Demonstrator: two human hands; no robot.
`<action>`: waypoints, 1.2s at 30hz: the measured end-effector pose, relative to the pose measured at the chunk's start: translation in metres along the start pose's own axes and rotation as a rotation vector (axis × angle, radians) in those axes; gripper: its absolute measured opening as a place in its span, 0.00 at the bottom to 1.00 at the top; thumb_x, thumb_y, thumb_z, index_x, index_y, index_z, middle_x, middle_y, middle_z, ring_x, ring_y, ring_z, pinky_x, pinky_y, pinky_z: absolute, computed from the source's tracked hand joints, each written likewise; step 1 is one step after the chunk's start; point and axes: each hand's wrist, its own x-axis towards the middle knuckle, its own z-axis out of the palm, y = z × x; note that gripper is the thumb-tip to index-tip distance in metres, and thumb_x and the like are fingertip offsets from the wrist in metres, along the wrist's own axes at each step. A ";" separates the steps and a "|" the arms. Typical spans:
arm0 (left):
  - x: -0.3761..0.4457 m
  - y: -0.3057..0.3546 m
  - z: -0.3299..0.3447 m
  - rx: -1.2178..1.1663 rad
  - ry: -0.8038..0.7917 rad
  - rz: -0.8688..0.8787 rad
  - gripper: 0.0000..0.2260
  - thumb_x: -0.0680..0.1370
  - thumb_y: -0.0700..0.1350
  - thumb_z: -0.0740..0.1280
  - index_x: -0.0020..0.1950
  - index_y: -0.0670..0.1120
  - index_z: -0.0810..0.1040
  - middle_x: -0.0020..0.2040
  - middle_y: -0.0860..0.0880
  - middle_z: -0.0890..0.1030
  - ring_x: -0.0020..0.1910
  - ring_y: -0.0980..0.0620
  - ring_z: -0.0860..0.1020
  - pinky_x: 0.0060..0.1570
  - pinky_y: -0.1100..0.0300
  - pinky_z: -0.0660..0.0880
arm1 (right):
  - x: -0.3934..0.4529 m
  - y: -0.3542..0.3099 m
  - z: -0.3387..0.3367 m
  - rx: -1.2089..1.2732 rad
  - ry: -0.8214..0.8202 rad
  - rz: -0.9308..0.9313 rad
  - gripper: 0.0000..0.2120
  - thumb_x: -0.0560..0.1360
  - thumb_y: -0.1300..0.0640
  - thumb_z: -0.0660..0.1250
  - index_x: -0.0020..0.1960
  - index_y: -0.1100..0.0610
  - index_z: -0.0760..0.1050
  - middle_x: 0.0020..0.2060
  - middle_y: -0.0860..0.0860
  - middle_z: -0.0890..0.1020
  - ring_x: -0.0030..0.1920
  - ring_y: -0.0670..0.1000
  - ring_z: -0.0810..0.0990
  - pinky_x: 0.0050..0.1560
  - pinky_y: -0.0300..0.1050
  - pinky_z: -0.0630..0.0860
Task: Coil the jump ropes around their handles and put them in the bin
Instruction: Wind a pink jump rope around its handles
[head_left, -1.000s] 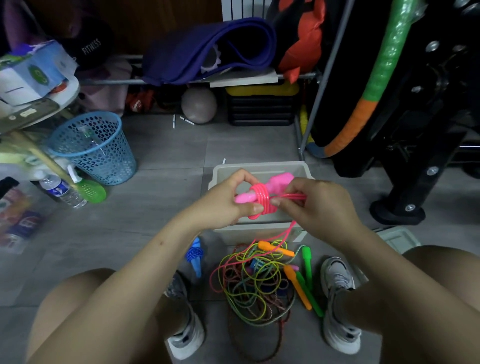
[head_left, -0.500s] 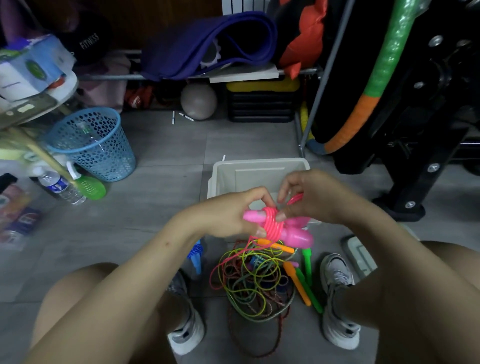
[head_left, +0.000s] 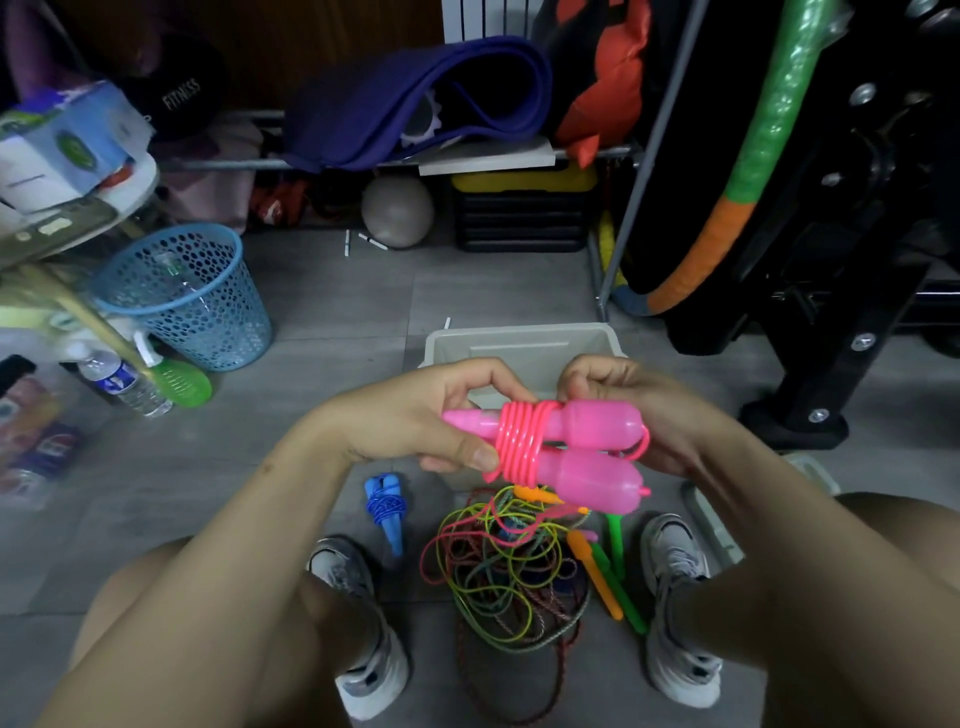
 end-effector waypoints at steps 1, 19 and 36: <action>-0.001 -0.001 -0.002 -0.012 -0.003 0.014 0.22 0.66 0.37 0.75 0.56 0.48 0.72 0.32 0.46 0.79 0.22 0.57 0.67 0.22 0.69 0.64 | 0.000 0.000 0.001 -0.018 0.034 0.008 0.20 0.53 0.38 0.79 0.31 0.54 0.80 0.28 0.47 0.79 0.26 0.41 0.75 0.28 0.32 0.71; 0.004 -0.005 0.004 -0.026 0.378 0.058 0.34 0.74 0.33 0.68 0.72 0.60 0.62 0.32 0.47 0.67 0.23 0.55 0.61 0.22 0.67 0.61 | -0.004 0.011 0.007 -0.171 0.128 -0.035 0.29 0.54 0.31 0.76 0.42 0.53 0.76 0.32 0.49 0.74 0.38 0.50 0.67 0.42 0.43 0.64; 0.022 -0.013 0.012 -0.059 0.648 0.020 0.21 0.76 0.32 0.65 0.65 0.50 0.74 0.33 0.46 0.74 0.23 0.56 0.59 0.23 0.68 0.57 | 0.005 0.018 0.025 -0.511 0.523 0.039 0.21 0.76 0.44 0.61 0.42 0.60 0.82 0.23 0.50 0.75 0.20 0.43 0.65 0.23 0.33 0.63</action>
